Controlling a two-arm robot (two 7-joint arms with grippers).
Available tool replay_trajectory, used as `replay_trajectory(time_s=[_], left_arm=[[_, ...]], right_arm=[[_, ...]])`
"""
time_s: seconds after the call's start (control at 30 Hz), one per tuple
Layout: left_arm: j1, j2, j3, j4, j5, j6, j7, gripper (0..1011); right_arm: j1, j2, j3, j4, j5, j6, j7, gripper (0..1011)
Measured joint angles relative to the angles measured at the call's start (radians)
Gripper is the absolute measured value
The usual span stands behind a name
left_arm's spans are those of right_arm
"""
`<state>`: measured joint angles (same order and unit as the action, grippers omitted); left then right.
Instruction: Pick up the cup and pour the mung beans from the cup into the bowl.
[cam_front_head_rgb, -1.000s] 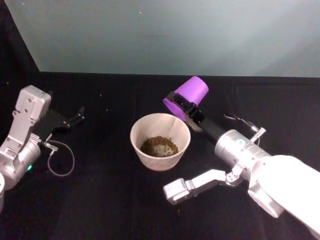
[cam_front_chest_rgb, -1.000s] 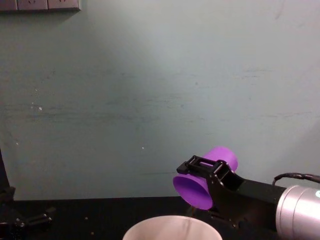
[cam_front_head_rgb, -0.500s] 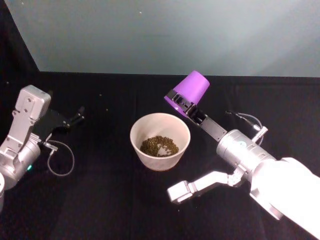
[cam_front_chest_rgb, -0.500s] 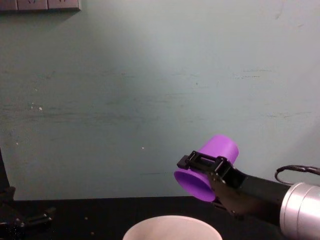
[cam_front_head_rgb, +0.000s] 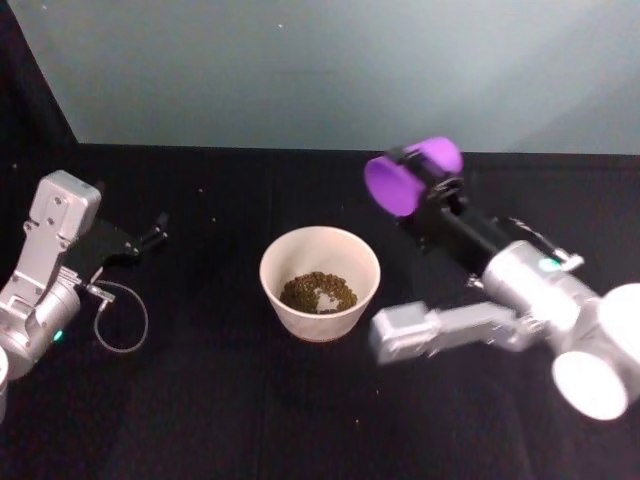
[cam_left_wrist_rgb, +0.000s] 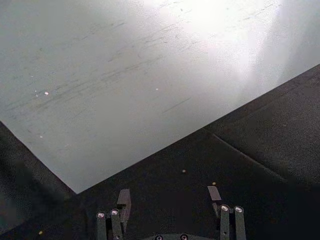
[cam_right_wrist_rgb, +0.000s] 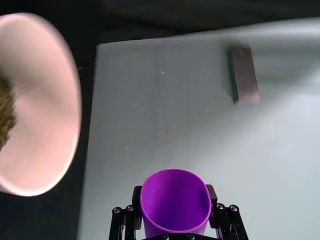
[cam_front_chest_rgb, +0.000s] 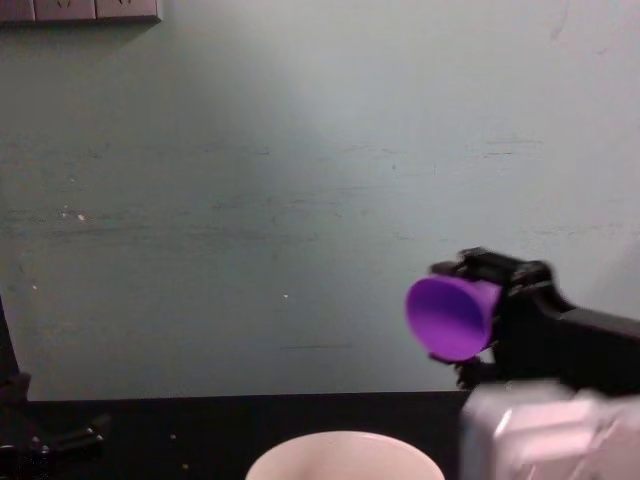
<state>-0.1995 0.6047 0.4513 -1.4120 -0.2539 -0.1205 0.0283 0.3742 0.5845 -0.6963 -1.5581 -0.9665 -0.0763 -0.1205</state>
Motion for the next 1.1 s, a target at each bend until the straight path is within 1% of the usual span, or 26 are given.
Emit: replay_trajectory(time_s=[0.03,0.07,0.13,0.17,0.23,0.27,0.3,0.37,0.4,0.43,0.47,0.53,0.57,0.67,0.7,0.8,0.9,1.0,1.03,1.1], left_arm=[[0.000,0.000,0.000,0.000,0.000,0.000,0.000,1000],[0.000,0.000,0.000,0.000,0.000,0.000,0.000,1000],[0.000,0.000,0.000,0.000,0.000,0.000,0.000,1000],[0.000,0.000,0.000,0.000,0.000,0.000,0.000,1000],[0.000,0.000,0.000,0.000,0.000,0.000,0.000,1000],[0.000,0.000,0.000,0.000,0.000,0.000,0.000,1000],[0.000,0.000,0.000,0.000,0.000,0.000,0.000,1000],[0.000,0.000,0.000,0.000,0.000,0.000,0.000,1000],[0.000,0.000,0.000,0.000,0.000,0.000,0.000,1000],[0.000,0.000,0.000,0.000,0.000,0.000,0.000,1000],[0.000,0.000,0.000,0.000,0.000,0.000,0.000,1000],[0.000,0.000,0.000,0.000,0.000,0.000,0.000,1000],[0.000,0.000,0.000,0.000,0.000,0.000,0.000,1000],[0.000,0.000,0.000,0.000,0.000,0.000,0.000,1000],[0.000,0.000,0.000,0.000,0.000,0.000,0.000,1000],[0.000,0.000,0.000,0.000,0.000,0.000,0.000,1000],[0.000,0.000,0.000,0.000,0.000,0.000,0.000,1000],[0.000,0.000,0.000,0.000,0.000,0.000,0.000,1000],[0.000,0.000,0.000,0.000,0.000,0.000,0.000,1000],[0.000,0.000,0.000,0.000,0.000,0.000,0.000,1000]], right_arm=[[-0.010,-0.001,0.022,0.005,0.052,-0.021,-0.001,735],[-0.028,-0.006,0.061,0.016,0.155,-0.059,0.001,735],[-0.044,-0.013,0.100,0.031,0.255,-0.096,0.014,735],[-0.057,-0.022,0.136,0.049,0.370,-0.139,0.038,735],[-0.066,-0.031,0.168,0.071,0.486,-0.178,0.076,735],[-0.070,-0.036,0.182,0.082,0.537,-0.194,0.095,735],[-0.075,-0.048,0.206,0.108,0.631,-0.222,0.134,735],[-0.077,-0.060,0.227,0.134,0.720,-0.245,0.175,735],[-0.078,-0.073,0.244,0.164,0.803,-0.263,0.217,735],[-0.078,-0.081,0.252,0.178,0.841,-0.271,0.239,735],[-0.078,-0.093,0.264,0.203,0.910,-0.282,0.278,735],[-0.077,-0.107,0.274,0.229,0.964,-0.288,0.313,735],[-0.076,-0.120,0.283,0.253,1.020,-0.291,0.351,735],[-0.074,-0.139,0.296,0.287,1.086,-0.291,0.397,735],[-0.072,-0.150,0.304,0.308,1.124,-0.288,0.425,735],[-0.070,-0.168,0.313,0.337,1.170,-0.274,0.464,735],[-0.069,-0.179,0.319,0.354,1.190,-0.263,0.484,735],[-0.065,-0.195,0.330,0.380,1.226,-0.245,0.518,735],[-0.063,-0.203,0.336,0.394,1.251,-0.234,0.543,735],[-0.060,-0.210,0.342,0.408,1.272,-0.223,0.566,735]])
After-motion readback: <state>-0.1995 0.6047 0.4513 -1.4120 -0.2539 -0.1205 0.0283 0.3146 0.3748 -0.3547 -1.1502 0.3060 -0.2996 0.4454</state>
